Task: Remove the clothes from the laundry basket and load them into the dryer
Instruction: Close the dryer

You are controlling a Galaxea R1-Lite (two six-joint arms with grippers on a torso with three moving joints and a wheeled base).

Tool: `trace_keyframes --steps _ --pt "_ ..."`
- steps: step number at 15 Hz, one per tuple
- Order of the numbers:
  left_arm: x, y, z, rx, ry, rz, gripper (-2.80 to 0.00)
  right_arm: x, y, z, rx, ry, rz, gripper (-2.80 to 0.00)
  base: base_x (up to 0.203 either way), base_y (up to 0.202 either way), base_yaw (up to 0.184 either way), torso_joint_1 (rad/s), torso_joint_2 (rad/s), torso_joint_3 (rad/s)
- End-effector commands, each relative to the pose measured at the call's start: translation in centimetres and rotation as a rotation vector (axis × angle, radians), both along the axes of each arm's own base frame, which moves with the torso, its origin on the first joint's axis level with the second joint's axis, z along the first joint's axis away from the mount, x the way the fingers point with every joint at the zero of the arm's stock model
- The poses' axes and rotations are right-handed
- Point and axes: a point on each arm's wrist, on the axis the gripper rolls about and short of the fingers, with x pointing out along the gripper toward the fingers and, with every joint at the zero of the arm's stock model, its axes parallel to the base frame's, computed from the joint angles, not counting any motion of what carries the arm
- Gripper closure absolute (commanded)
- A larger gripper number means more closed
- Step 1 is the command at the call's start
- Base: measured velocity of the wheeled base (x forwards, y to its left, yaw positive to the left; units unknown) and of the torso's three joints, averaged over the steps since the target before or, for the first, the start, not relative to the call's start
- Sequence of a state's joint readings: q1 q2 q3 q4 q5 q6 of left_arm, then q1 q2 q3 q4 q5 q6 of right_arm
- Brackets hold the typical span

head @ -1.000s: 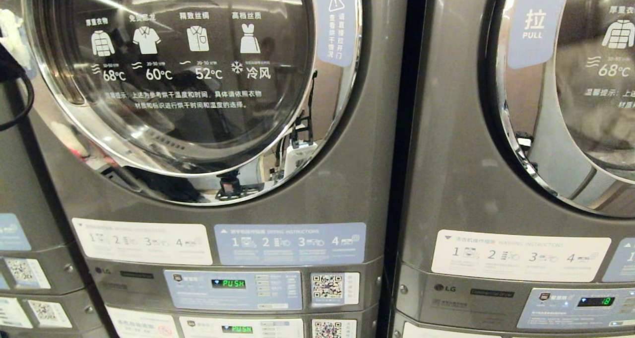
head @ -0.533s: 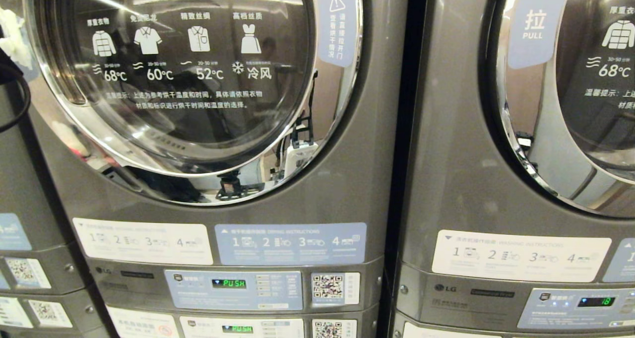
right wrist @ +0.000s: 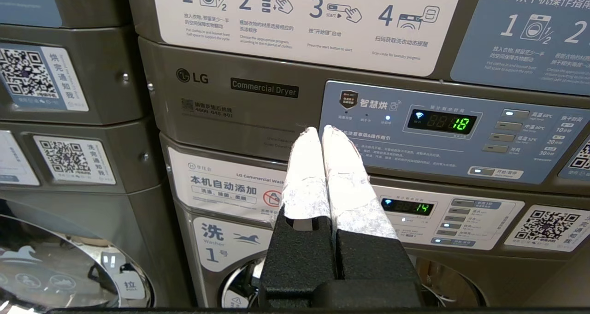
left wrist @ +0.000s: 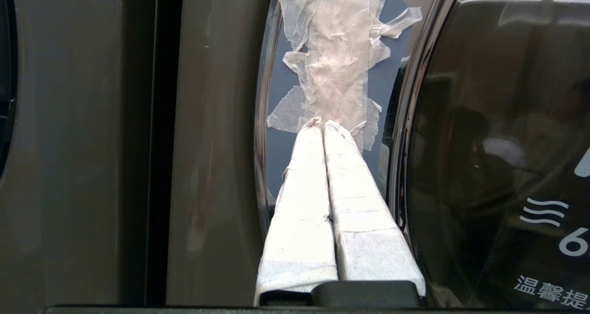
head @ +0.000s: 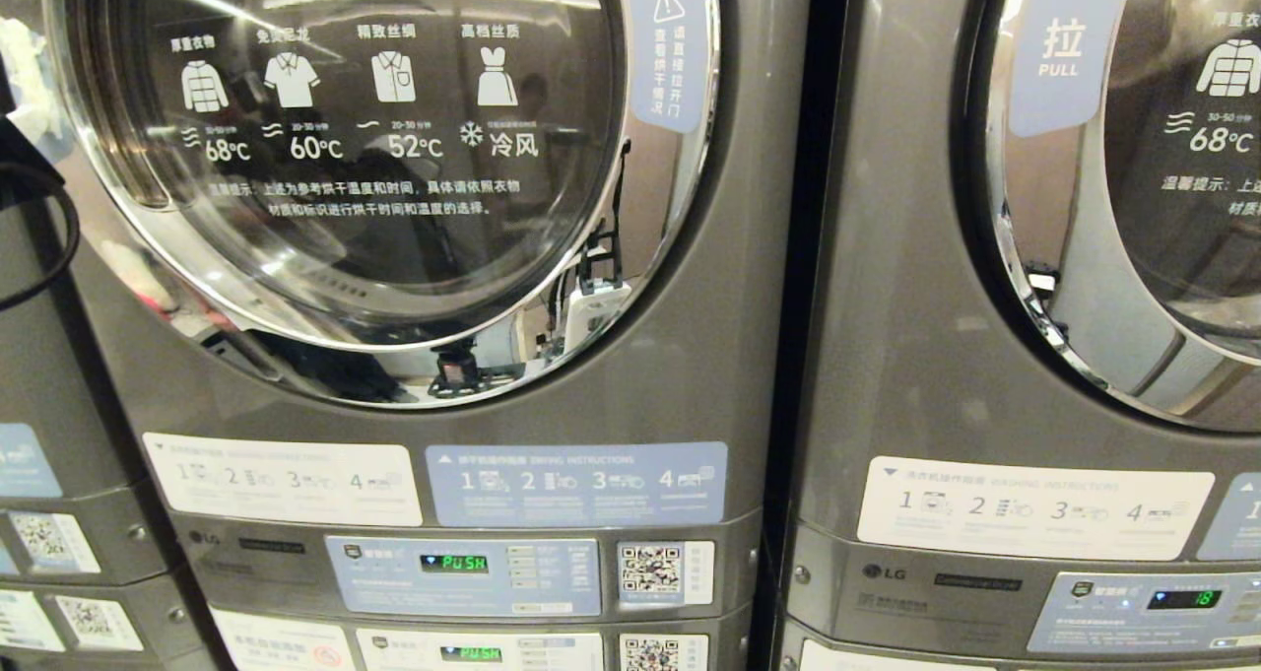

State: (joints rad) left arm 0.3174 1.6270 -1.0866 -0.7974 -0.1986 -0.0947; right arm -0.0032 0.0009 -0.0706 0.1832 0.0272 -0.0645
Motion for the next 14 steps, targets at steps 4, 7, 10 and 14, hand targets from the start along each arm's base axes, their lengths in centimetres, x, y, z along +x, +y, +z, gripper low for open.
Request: trace_keyframes --steps 4,7,10,14 --pt "0.1 0.0 -0.1 0.0 -0.002 -0.006 0.0 0.0 0.0 0.0 0.005 0.0 0.0 0.0 0.0 0.0 0.0 0.0 0.0 0.0" --pt "0.3 0.0 -0.3 0.004 0.006 -0.029 0.0 0.0 0.0 0.0 0.005 0.0 0.0 0.0 0.0 0.0 0.0 0.0 0.0 0.0" --pt "0.6 0.1 -0.8 0.008 0.032 -0.057 0.0 0.0 0.0 0.0 0.005 0.0 0.0 0.0 0.0 0.0 0.0 0.0 0.0 0.0" --pt "1.5 0.4 -1.8 0.001 0.064 -0.074 0.0 0.0 0.0 0.0 0.006 0.0 0.0 0.0 0.0 0.0 0.0 0.0 0.0 0.0"
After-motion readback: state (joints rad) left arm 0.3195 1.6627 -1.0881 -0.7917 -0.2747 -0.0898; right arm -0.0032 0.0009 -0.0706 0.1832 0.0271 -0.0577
